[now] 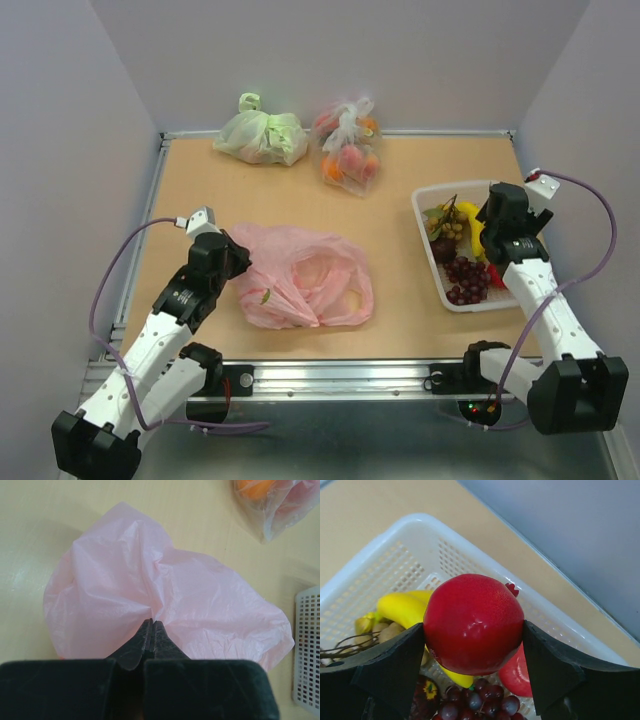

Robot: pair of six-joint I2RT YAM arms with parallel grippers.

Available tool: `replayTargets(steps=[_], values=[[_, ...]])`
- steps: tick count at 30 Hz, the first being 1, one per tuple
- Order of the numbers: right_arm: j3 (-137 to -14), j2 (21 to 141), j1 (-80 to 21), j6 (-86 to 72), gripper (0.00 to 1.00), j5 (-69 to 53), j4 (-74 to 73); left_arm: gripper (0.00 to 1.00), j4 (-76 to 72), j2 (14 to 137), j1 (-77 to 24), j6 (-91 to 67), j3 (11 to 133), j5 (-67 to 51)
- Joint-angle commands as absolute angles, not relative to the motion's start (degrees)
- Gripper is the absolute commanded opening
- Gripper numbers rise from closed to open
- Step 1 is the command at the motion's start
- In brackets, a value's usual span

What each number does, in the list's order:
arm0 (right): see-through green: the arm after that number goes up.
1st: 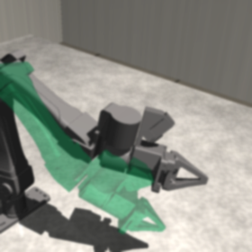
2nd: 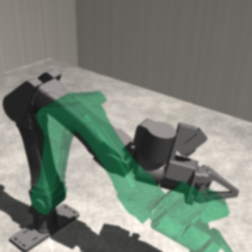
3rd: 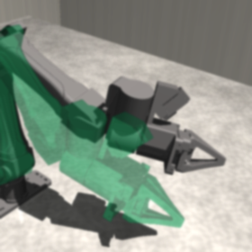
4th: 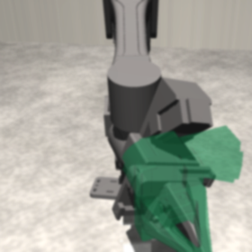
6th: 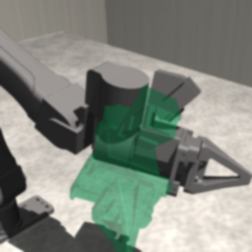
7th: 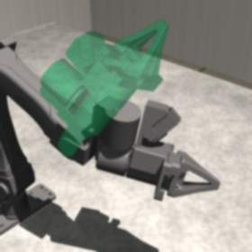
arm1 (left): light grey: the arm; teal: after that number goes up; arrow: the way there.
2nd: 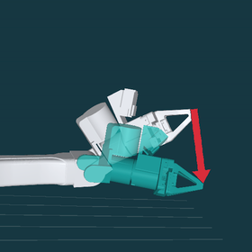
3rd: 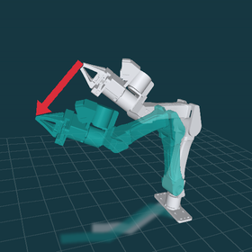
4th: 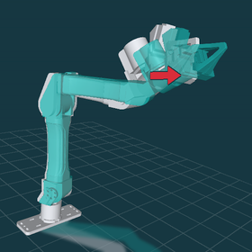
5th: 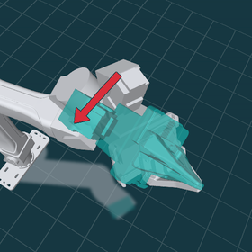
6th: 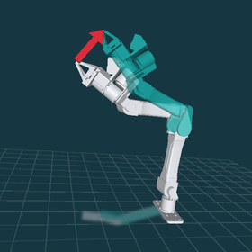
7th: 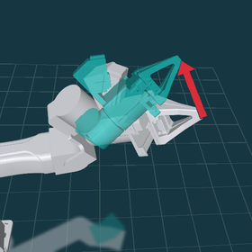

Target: Untie the knot of the plastic bag and take out the fruit

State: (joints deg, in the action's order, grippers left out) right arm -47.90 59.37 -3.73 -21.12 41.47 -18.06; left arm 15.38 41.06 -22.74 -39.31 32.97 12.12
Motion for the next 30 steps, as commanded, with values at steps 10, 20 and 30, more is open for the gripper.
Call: replayTargets(steps=[10, 20, 30], values=[[-54.12, 56.61, -0.26, -24.43, 1.00, 32.09, -24.86, 0.00, 14.15, 40.86, -21.88, -38.14, 39.72, 13.89], [-59.33, 39.56, -0.26, -23.73, 1.00, 17.67, -27.60, 0.00, 6.16, 45.09, -17.14, -36.91, 47.46, 16.70], [-58.71, 19.09, -0.26, -19.69, 1.00, 10.64, -34.01, 0.21, 13.35, 34.56, -14.77, -43.67, 38.59, 24.51]])
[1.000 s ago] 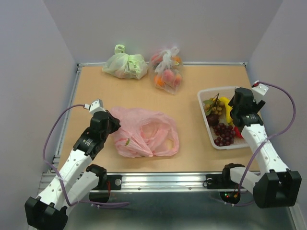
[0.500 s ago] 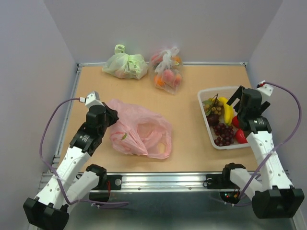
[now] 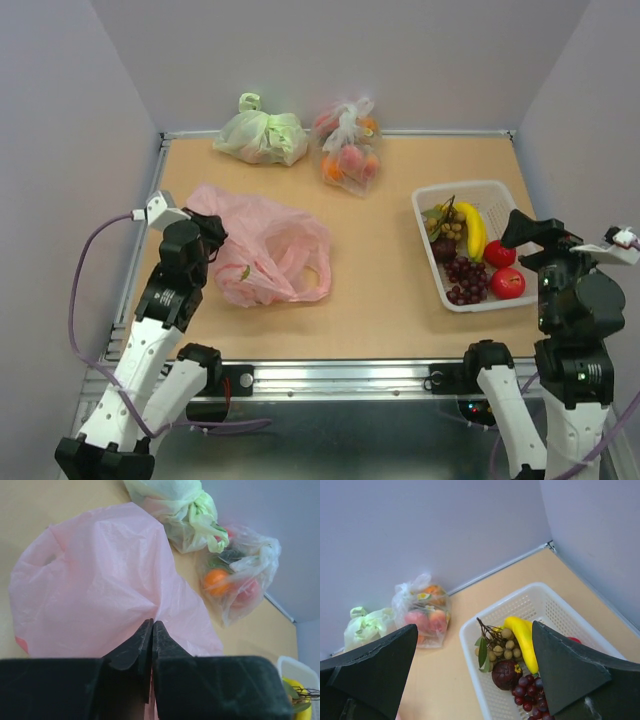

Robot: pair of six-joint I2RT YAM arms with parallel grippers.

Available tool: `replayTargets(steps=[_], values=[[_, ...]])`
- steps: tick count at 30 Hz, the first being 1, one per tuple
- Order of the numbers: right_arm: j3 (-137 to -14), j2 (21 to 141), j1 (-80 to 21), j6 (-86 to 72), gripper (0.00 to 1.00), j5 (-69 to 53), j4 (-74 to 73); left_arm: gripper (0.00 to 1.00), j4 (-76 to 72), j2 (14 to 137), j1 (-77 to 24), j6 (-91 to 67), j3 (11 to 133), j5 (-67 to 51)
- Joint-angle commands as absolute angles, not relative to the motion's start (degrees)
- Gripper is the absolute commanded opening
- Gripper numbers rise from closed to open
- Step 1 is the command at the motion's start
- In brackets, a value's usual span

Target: Untie the knot of the plastic bag and take out the fruit

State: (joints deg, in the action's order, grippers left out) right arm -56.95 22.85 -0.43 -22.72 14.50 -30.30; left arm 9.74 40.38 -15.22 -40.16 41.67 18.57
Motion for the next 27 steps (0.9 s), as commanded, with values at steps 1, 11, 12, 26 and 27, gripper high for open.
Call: replayTargets(steps=[1, 11, 12, 26, 27], values=[[-59.23, 17.16, -0.26, -18.90, 1.00, 10.90, -35.06, 0.32, 16.49, 31.32, -14.77, -44.46, 37.89, 25.48], [-64.07, 12.13, -6.85, -17.14, 1.00, 18.63, -42.80, 0.96, 31.81, 14.78, -14.77, -42.47, 42.87, 29.27], [-64.51, 11.95, -7.29, -16.36, 1.00, 18.81, -42.89, 0.99, 33.73, 14.07, -14.77, -42.10, 44.02, 29.35], [-64.87, 6.95, -13.44, -11.17, 1.00, 17.93, -43.51, 0.99, 39.46, 2.64, -14.77, -26.11, 60.90, 23.28], [-64.78, 6.51, -13.45, -11.08, 1.00, 17.84, -43.51, 0.99, 39.64, 1.77, -14.77, -25.49, 61.17, 23.46]])
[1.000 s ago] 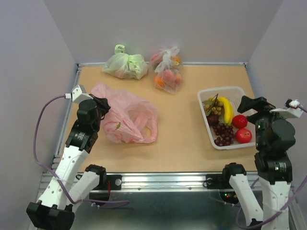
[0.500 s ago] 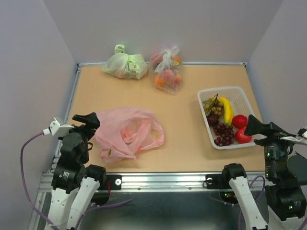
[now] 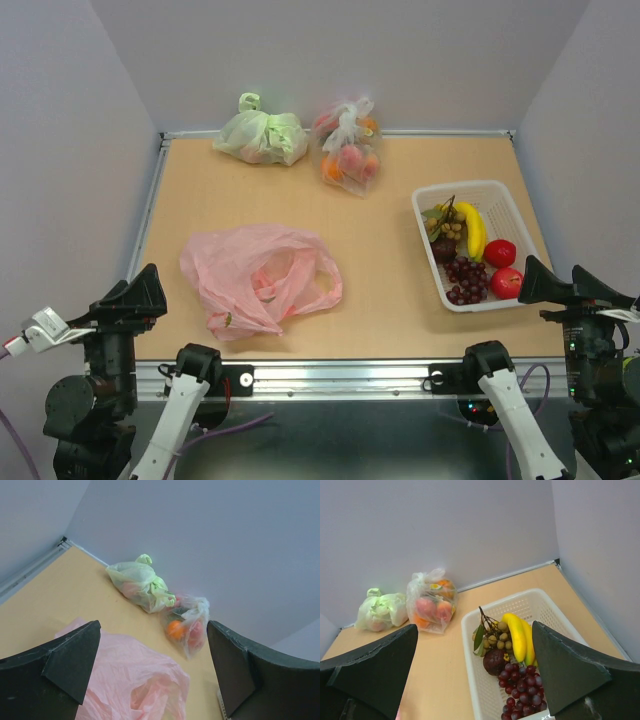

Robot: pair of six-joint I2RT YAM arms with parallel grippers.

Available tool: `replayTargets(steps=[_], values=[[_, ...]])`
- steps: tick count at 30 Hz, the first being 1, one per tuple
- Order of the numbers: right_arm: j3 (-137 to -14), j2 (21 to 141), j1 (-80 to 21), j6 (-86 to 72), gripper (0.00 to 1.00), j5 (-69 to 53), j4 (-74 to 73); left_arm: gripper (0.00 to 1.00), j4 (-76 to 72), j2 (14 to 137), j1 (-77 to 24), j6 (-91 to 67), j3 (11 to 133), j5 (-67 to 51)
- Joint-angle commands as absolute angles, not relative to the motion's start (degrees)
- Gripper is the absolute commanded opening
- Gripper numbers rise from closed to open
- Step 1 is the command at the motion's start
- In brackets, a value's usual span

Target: Untie the knot of the plastic bag and take out the fruit

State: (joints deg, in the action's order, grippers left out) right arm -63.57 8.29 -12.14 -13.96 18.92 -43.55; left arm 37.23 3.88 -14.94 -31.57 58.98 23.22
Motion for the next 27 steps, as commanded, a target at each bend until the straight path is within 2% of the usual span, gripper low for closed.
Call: replayTargets(steps=[1, 8, 27], values=[[-64.43, 6.24, -13.62, -10.90, 1.00, 18.19, -43.51, 0.99, 39.90, 0.37, -14.77, -24.79, 61.26, 23.64], [-62.67, 2.56, -13.71, -9.05, 1.00, 19.16, -43.59, 0.99, 42.10, -3.87, -14.77, -22.94, 60.30, 24.08], [-60.91, 2.11, -13.80, -8.61, 1.00, 16.79, -43.59, 0.99, 42.89, -3.60, -14.77, -22.50, 58.80, 24.34]])
